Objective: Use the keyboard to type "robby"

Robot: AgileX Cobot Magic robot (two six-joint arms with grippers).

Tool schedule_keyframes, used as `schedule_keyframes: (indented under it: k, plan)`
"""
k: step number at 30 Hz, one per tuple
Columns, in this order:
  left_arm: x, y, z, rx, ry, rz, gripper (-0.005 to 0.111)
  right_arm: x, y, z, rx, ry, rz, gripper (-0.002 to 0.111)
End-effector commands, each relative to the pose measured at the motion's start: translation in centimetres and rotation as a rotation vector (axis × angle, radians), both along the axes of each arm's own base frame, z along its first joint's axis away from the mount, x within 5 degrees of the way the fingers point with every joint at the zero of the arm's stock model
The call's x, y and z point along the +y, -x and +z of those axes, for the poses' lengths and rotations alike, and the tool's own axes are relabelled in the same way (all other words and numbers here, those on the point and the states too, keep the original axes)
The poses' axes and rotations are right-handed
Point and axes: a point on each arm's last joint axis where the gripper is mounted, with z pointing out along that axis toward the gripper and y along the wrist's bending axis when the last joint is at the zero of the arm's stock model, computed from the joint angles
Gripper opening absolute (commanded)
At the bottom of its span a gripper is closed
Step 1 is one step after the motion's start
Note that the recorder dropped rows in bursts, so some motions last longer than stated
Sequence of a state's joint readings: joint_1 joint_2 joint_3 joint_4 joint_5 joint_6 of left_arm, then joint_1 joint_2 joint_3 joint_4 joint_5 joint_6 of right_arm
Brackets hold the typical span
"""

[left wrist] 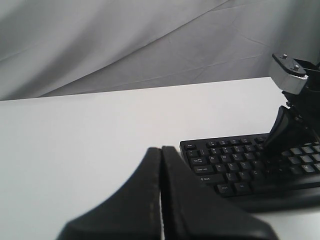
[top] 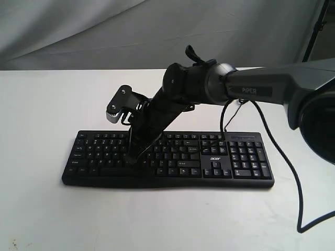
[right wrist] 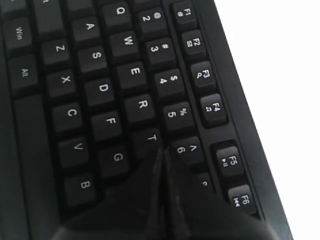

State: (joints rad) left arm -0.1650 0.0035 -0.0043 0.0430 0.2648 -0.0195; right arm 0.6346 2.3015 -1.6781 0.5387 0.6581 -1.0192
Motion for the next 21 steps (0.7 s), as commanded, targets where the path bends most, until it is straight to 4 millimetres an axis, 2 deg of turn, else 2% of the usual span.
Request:
schedule_keyframes:
  k: [1, 7, 15, 21]
  plan:
    - [0.0, 0.0, -0.1, -0.005, -0.001, -0.006, 0.0, -0.2, -0.3, 0.1, -0.012, 0.004, 0.005, 0.0]
    - [0.0, 0.0, -0.1, -0.005, -0.001, -0.006, 0.0, -0.2, -0.3, 0.0, -0.012, 0.003, 0.006, 0.0]
    - [0.0, 0.0, -0.1, -0.005, -0.001, -0.006, 0.0, -0.3, 0.0, 4.0, -0.065, -0.041, 0.013, 0.0]
    - [0.0, 0.0, -0.1, -0.005, -0.001, -0.006, 0.0, -0.8, 0.7, 6.2, -0.077, -0.048, 0.023, 0.0]
